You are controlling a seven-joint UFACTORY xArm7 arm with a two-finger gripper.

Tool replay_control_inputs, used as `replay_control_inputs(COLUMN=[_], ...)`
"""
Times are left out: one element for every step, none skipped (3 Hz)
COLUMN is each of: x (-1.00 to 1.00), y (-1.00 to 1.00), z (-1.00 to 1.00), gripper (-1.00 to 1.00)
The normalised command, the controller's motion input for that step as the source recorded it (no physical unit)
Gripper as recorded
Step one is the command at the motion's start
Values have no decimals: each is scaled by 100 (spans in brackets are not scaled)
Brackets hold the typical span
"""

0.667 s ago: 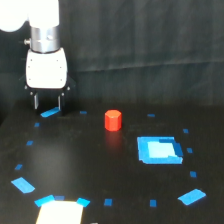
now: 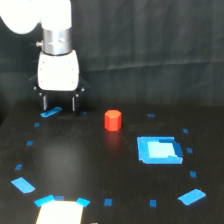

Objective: Pick up the red object from the table

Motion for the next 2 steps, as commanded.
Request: replay_control_inputs(x=[100, 100], y=[21, 57], z=[-39, -40], gripper=[100, 100])
